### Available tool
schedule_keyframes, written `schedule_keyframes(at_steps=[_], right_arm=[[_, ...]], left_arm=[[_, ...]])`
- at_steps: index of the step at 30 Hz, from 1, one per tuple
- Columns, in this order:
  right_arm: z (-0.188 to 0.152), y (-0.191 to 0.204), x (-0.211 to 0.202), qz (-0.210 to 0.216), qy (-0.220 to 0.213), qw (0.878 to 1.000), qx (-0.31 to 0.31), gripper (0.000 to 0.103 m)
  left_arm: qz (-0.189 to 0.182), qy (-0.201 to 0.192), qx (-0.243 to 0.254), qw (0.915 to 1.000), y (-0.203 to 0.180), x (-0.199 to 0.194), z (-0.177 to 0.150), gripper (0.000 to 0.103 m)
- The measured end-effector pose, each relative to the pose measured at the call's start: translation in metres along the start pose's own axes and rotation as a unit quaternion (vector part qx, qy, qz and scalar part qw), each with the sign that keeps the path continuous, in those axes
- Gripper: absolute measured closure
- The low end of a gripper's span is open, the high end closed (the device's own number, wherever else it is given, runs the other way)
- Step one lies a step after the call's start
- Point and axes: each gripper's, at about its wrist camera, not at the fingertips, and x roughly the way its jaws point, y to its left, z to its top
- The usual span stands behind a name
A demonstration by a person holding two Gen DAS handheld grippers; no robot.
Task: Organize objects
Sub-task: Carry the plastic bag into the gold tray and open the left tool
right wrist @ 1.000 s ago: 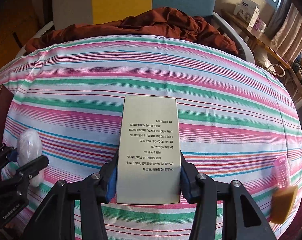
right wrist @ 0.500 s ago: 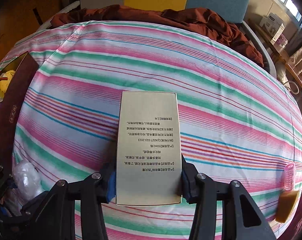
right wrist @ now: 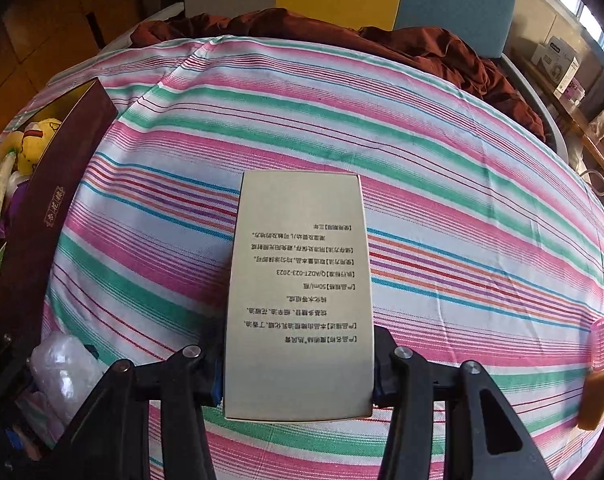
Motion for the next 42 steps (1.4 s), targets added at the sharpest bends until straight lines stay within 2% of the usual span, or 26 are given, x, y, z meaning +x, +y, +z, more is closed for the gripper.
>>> schedule_keyframes(at_steps=[5,10,14,17,22,26,32,42], right_arm=[[0.003,0.001,0.004,-0.003,-0.002,1.000,-0.004,0.053],[0.001,0.003,0.001,-0.007,-0.003,1.000,-0.006,0.053],[0.000,0.004,-0.001,-0.011,-0.004,1.000,-0.009,0.053],[-0.001,0.006,-0.002,-0.015,-0.005,1.000,-0.012,0.053],[-0.001,0.006,-0.002,-0.019,-0.006,1.000,-0.016,0.053],[-0.003,0.009,-0.003,-0.025,-0.007,0.999,-0.020,0.053],[-0.004,0.010,-0.003,-0.029,-0.007,0.999,-0.022,0.052],[-0.004,0.010,-0.003,-0.029,-0.007,0.999,-0.021,0.052]], left_arm=[[-0.012,-0.023,0.020,0.9995,-0.011,-0.020,-0.001,0.070],[-0.019,-0.053,0.000,0.9984,0.001,-0.049,0.008,0.070],[0.013,-0.065,-0.041,0.9970,0.031,-0.071,0.014,0.070],[0.054,-0.072,-0.079,0.9928,0.063,-0.086,0.015,0.069],[0.125,-0.073,-0.136,0.9800,0.114,-0.102,0.008,0.069],[0.164,-0.066,-0.164,0.9705,0.143,-0.107,-0.003,0.069],[0.191,-0.040,-0.192,0.9618,0.175,-0.098,-0.016,0.068],[0.190,-0.014,-0.197,0.9619,0.184,-0.075,-0.019,0.064]])
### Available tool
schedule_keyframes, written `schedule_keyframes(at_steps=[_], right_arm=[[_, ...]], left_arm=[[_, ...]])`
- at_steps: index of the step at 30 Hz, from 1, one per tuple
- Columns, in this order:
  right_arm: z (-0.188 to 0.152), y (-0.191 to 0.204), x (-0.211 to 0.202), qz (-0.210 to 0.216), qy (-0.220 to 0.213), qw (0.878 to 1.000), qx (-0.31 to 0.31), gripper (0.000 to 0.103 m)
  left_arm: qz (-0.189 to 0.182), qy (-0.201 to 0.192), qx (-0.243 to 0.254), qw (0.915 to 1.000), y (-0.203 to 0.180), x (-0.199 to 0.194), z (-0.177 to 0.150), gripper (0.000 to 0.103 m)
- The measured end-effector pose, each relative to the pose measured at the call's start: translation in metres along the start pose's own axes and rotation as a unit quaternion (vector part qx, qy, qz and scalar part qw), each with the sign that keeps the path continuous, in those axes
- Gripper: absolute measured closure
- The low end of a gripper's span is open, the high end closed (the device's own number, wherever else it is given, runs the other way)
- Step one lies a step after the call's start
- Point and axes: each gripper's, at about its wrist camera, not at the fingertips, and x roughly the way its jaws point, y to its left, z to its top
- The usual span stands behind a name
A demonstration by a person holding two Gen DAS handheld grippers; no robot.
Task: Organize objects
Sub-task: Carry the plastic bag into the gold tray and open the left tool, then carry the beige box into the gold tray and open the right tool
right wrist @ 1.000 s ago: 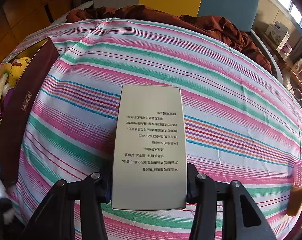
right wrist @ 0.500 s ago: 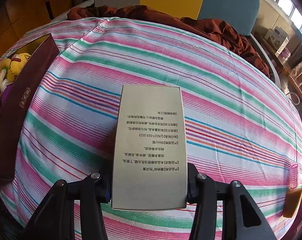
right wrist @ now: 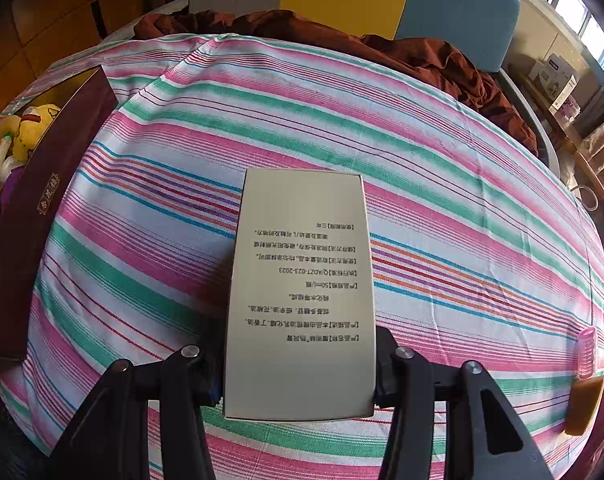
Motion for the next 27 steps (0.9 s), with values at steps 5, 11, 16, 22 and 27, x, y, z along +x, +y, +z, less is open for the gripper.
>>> schedule_keyframes(at_steps=[5,11,16,22,27], right_arm=[[0.001,-0.001,0.001,-0.002,0.000,1.000,-0.001,0.052],[0.004,0.001,-0.001,-0.015,0.001,1.000,0.005,0.053],[0.013,0.016,-0.018,0.001,-0.016,1.000,0.015,0.053],[0.045,0.080,-0.064,0.048,-0.069,0.996,-0.031,0.053],[0.077,0.154,-0.080,0.083,-0.089,0.989,-0.080,0.053]], left_arm=[[0.003,0.000,-0.004,1.0000,0.003,0.002,-0.001,0.043],[0.002,-0.012,-0.007,0.9999,0.011,-0.008,-0.002,0.036],[0.003,-0.030,-0.015,0.9994,0.029,-0.025,-0.005,0.031],[0.003,-0.042,-0.040,0.9983,0.058,-0.044,-0.018,0.028],[0.003,-0.051,-0.060,0.9969,0.076,-0.056,-0.029,0.024]])
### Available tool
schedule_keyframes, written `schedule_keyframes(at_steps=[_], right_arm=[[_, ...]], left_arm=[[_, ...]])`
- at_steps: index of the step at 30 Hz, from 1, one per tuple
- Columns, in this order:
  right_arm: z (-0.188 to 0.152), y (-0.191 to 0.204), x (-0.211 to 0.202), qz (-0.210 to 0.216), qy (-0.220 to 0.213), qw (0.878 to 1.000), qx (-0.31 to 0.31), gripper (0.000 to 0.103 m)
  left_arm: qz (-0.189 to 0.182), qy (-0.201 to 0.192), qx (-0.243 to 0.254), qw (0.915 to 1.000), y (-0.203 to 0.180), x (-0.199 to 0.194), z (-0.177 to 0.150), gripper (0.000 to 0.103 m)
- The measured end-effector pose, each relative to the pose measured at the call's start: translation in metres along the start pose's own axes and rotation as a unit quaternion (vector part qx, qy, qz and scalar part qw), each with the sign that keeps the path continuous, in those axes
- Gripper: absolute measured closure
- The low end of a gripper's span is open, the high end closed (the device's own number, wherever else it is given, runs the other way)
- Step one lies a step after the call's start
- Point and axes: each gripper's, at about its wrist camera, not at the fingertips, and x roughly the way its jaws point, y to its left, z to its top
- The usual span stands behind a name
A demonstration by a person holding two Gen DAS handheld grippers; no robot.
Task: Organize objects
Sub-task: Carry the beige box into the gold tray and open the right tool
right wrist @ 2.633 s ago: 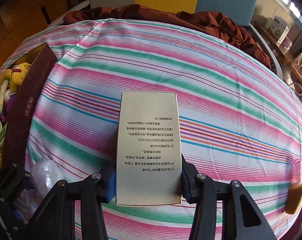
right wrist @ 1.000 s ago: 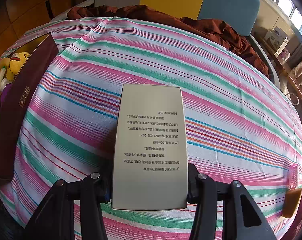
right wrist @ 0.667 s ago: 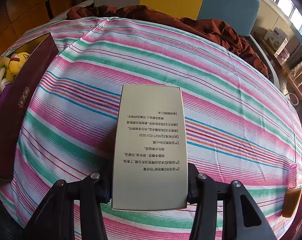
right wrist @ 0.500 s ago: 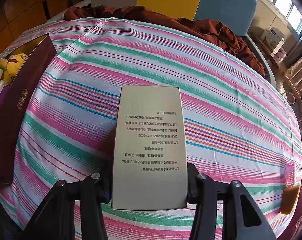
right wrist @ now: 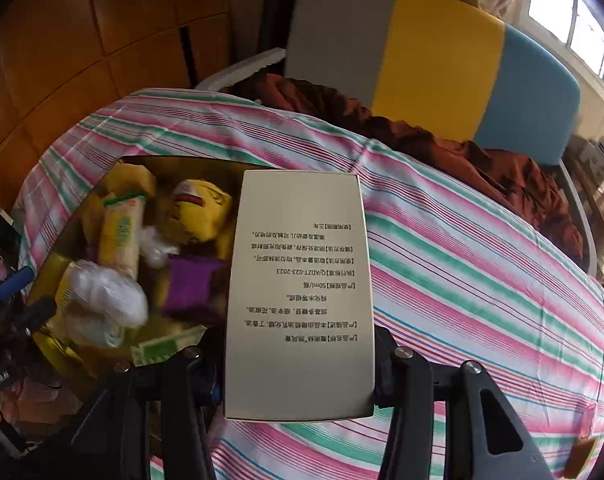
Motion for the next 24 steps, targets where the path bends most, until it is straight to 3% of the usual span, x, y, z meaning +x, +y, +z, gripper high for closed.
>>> schedule_keyframes(at_steps=[6,10,15,22,24], right_arm=[[0.029,0.045,0.046,0.001,0.032,0.999,-0.015,0.052],[0.037,0.049,0.074,-0.016,0.051,0.998,-0.016,0.052],[0.035,0.053,0.082,-0.032,0.049,0.998,-0.025,0.051],[0.026,0.056,0.063,-0.054,0.012,0.998,-0.030,0.027],[0.021,0.058,0.050,-0.059,-0.006,0.998,-0.028,0.027]], left_arm=[[0.008,-0.017,-0.020,0.9996,0.017,-0.015,0.000,0.012],[0.020,-0.026,-0.032,0.9990,0.028,-0.022,0.000,0.001],[0.039,-0.037,-0.043,0.9976,0.038,-0.028,0.000,0.000],[0.069,-0.053,-0.044,0.9952,0.037,-0.036,0.004,0.000],[0.083,-0.057,-0.047,0.9938,0.035,-0.038,0.005,0.000]])
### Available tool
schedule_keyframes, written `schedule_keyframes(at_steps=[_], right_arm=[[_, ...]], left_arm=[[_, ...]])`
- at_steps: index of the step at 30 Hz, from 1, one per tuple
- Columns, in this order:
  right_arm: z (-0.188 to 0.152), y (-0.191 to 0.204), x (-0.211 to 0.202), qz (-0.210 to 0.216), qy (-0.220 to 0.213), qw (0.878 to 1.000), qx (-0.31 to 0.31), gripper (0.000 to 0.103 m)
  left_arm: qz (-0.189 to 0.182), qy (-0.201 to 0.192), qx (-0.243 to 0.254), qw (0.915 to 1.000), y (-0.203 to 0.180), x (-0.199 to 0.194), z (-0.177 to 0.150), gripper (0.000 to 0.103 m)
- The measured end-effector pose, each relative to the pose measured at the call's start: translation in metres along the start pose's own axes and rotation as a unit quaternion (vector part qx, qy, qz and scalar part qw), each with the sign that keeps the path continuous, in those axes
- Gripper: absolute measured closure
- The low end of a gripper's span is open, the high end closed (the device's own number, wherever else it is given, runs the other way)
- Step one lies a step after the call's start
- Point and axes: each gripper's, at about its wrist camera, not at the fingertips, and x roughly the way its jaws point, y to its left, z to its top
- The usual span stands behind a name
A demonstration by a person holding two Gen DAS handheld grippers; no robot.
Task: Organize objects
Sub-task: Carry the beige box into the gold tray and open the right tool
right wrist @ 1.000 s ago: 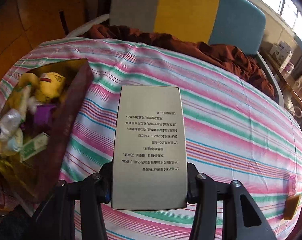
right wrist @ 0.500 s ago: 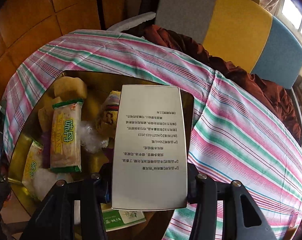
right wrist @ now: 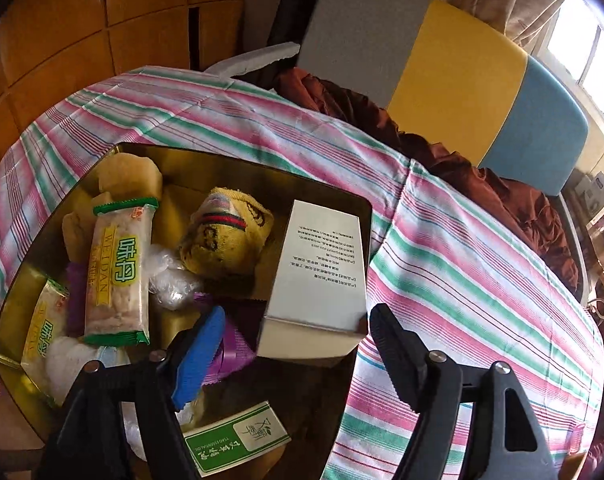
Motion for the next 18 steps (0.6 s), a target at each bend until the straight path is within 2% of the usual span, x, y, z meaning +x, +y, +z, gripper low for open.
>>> schedule_keyframes(at_steps=[5,13,18], right_arm=[[-0.019,0.003,-0.031,0.010,-0.034,0.999,0.024,0.025],[-0.061,0.012,-0.066,0.013,-0.064,0.995,0.080,0.025],[-0.073,0.011,-0.081,0.006,-0.085,0.991,0.101,0.025]], left_arm=[[0.020,0.000,-0.007,0.9998,-0.002,-0.005,0.000,0.000],[0.025,-0.011,0.004,0.9996,-0.009,-0.015,-0.009,0.001],[0.025,-0.020,0.009,0.9994,-0.012,-0.022,-0.012,0.002]])
